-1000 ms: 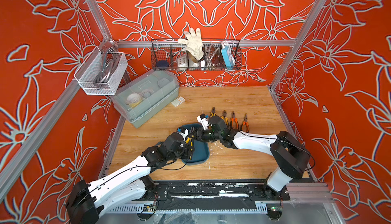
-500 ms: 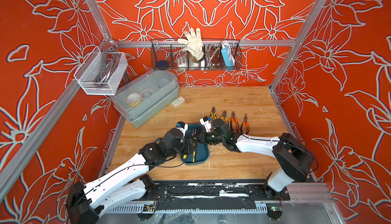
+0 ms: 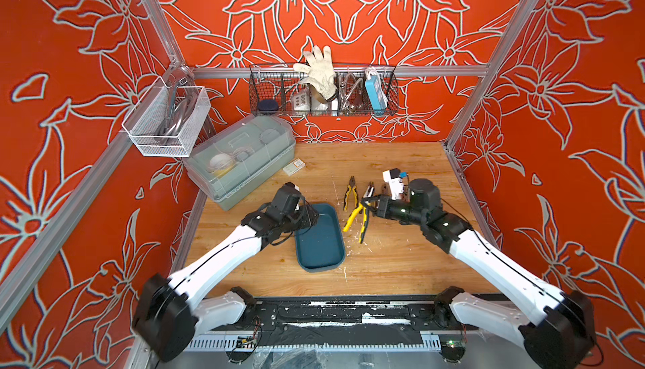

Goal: Take the pliers out of the storage box
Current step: Adjust the storage box at the center of the board.

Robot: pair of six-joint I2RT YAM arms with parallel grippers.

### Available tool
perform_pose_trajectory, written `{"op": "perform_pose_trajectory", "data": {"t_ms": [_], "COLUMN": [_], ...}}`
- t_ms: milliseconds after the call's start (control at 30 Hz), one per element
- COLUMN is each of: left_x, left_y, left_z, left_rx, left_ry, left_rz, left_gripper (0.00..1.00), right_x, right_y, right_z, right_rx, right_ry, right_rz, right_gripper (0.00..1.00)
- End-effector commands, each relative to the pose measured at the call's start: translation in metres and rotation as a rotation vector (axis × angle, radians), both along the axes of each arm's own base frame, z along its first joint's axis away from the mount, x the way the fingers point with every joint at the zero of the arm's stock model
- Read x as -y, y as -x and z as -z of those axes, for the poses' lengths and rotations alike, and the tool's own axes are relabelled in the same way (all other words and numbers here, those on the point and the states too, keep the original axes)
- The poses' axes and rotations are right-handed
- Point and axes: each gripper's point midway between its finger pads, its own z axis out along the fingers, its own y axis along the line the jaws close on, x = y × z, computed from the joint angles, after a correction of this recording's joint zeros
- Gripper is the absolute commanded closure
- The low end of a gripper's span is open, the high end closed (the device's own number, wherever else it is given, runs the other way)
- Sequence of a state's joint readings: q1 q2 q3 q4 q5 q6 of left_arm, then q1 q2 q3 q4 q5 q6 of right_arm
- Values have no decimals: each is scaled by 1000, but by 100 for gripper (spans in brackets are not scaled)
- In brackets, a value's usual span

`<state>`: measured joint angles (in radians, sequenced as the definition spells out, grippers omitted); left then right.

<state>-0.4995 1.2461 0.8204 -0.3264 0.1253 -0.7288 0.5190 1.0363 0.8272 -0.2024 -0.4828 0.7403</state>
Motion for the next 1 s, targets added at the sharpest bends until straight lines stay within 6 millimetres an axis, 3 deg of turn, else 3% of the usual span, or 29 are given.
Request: {"op": "perform_pose_trajectory", "data": {"t_ms": [0, 100, 200, 400, 500, 767, 967], "left_x": [15, 4, -2, -23, -34, -33, -40], "left_y": [-7, -14, -12, -7, -8, -12, -16], "left_z": [14, 18, 21, 34, 38, 55, 80], "left_rx": [-3, 41, 88, 109, 105, 47, -80], "left_ry": [73, -8, -25, -129, -178, -203, -225], "left_rz": [31, 15, 18, -3, -45, -55, -69], "left_gripper": [41, 40, 40, 38, 35, 35, 35], "right_x": [29, 48, 50, 1, -6, -20, -34], "right_y": [24, 27, 26, 6, -12, -38, -53], "right_z": [25, 41, 55, 81, 97, 155, 175], "right_rx": [-24, -54, -80, -113, -133, -184, -206], "right_ry": [255, 369, 389, 142, 123, 86, -26], "right_rz": [-53, -16, -3, -72, -32, 15, 46], "right_gripper": [100, 100, 100, 100, 100, 100, 100]}}
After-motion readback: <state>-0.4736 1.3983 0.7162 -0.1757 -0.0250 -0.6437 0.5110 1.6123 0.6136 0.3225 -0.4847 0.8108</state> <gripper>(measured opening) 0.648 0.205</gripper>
